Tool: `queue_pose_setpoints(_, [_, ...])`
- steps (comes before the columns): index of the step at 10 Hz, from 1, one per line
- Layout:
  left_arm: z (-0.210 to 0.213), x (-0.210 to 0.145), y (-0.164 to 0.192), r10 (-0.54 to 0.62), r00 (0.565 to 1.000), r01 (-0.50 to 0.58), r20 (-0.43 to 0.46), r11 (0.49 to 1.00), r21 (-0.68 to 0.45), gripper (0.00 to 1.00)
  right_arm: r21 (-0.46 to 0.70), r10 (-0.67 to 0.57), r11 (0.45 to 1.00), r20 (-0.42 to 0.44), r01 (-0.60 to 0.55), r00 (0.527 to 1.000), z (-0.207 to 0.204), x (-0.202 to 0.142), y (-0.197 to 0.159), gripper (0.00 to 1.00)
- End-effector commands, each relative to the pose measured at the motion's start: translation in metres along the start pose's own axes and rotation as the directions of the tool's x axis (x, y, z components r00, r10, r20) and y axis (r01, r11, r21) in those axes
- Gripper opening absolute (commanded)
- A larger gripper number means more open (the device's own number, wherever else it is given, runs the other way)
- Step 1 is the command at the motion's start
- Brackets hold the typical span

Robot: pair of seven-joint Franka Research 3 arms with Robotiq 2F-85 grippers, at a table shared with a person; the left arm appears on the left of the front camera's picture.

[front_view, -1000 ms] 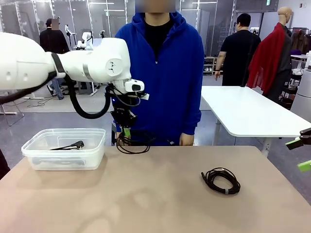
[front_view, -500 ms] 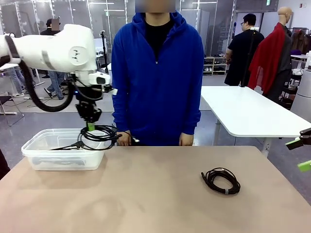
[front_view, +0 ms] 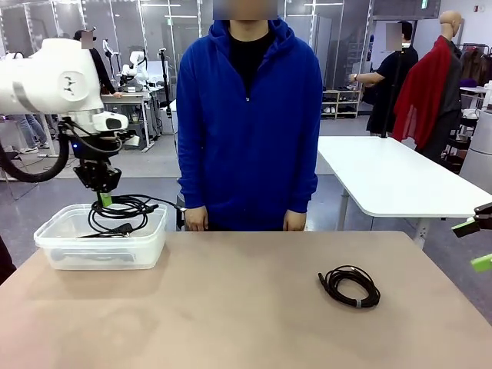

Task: Organize and store the cables.
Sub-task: Place the USB Extension Cable into the Organizing box.

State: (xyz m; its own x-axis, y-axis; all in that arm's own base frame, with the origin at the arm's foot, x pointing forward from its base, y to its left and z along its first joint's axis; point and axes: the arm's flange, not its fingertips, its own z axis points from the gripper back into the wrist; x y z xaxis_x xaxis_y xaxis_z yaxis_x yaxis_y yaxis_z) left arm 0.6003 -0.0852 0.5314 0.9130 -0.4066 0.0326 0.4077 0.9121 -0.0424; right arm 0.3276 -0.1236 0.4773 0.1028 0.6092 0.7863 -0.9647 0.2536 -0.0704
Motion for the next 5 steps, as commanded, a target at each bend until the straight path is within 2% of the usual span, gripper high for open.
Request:
queue_pose_setpoints(1, [-0.009, -0.013, 0.01, 0.134, 0.987, -0.128, 0.085, 0.989, -0.069, 0.08, -0.001, 0.003, 1.0, 0.008, -0.003, 1.0, -0.001, -0.001, 0.001, 1.0])
queue_pose_setpoints(3, [-0.011, -0.011, 0.022, 0.245, 0.961, -0.241, 0.127, 0.969, -0.05, 0.08, -0.001, 0.003, 1.0, 0.008, -0.003, 1.0, -0.001, -0.001, 0.001, 1.0])
queue_pose_setpoints(5, [-0.017, -0.009, 0.033, 0.369, 0.914, -0.372, 0.166, 0.928, -0.02, 0.08, -0.001, 0.003, 1.0, 0.008, -0.003, 1.0, -0.001, -0.001, 0.001, 1.0])
